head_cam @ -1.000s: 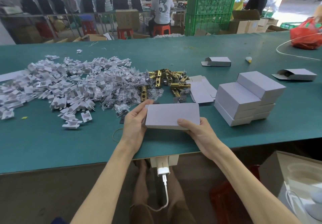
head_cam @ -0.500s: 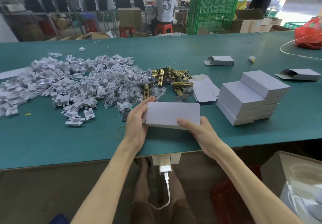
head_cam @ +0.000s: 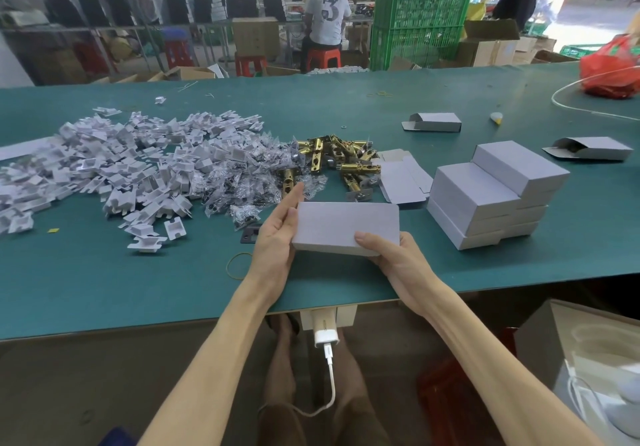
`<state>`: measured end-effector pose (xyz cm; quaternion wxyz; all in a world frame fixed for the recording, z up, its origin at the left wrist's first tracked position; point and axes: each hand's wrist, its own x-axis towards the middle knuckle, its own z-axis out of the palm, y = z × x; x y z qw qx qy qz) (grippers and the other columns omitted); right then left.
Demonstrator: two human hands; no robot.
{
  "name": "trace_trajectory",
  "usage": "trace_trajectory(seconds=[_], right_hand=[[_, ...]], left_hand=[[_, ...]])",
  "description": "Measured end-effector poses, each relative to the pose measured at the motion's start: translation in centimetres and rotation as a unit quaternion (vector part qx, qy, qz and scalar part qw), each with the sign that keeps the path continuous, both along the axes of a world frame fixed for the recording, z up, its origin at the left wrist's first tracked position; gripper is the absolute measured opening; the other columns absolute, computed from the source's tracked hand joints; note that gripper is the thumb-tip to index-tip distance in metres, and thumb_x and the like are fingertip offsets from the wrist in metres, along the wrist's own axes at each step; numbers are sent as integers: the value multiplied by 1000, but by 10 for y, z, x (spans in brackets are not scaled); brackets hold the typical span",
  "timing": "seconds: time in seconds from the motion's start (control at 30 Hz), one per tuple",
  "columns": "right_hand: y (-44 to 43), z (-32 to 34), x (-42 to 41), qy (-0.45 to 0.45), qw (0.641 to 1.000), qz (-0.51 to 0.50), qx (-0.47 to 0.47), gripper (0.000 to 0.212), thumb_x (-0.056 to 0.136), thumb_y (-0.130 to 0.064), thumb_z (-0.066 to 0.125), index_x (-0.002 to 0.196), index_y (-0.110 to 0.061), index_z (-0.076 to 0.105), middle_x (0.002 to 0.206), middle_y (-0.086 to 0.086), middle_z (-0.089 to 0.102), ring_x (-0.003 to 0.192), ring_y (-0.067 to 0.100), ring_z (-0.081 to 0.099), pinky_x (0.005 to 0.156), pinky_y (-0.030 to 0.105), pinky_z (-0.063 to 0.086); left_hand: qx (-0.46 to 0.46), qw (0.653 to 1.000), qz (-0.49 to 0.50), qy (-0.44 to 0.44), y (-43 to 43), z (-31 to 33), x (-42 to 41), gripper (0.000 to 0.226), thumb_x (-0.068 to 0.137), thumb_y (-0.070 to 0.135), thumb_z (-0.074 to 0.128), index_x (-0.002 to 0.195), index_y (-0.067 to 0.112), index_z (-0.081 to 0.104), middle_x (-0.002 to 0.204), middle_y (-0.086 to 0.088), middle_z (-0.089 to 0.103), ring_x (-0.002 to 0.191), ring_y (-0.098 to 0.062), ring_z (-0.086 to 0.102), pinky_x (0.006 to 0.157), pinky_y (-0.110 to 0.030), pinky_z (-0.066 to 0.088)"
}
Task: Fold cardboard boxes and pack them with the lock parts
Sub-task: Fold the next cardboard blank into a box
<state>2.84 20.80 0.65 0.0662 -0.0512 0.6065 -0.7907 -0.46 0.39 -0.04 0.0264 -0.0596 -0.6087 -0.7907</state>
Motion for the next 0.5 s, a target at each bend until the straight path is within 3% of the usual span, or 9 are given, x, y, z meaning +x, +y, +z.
trace_trajectory(seconds=[0.1, 0.2, 0.37, 0.5], right_hand=[[-2, 1, 0, -2, 1000, -9, 12, 22, 83, -33, 80, 101, -21, 77, 107, 2, 76, 96, 12, 71, 85, 23, 57], [-3, 2, 1, 6, 999, -4, 38, 11, 83, -37, 76, 93, -35, 79, 101, -4, 76, 94, 9, 71, 82, 20, 55], [-2, -2, -1, 19, 998, -13, 63, 35, 82, -41, 75, 108, -18, 74, 109, 2, 75, 102, 18, 69, 91, 29, 54], [-2, -2, -1, 25, 996, -16, 80, 34, 84, -41, 74, 110, -19, 72, 107, -2, 75, 100, 13, 69, 88, 26, 53]], left_hand=[[-13, 1000, -14, -1, 1, 0, 2, 40, 111, 28, 44, 147, 39, 56, 153, 25, 49, 145, -1, 43, 126, -40, 31], [-88, 996, -32, 13, 1, -2, 4, 47, 110, 27, 48, 153, 44, 44, 161, 26, 38, 149, 1, 34, 129, -40, 23], [-129, 991, -37, 5, 2, 1, 7, 71, 95, 35, 58, 161, 34, 31, 162, 21, 34, 148, 0, 35, 128, -37, 25], [-135, 990, -33, 3, 1, -1, 5, 69, 100, 33, 58, 163, 27, 30, 164, 14, 33, 149, -7, 36, 128, -40, 26]])
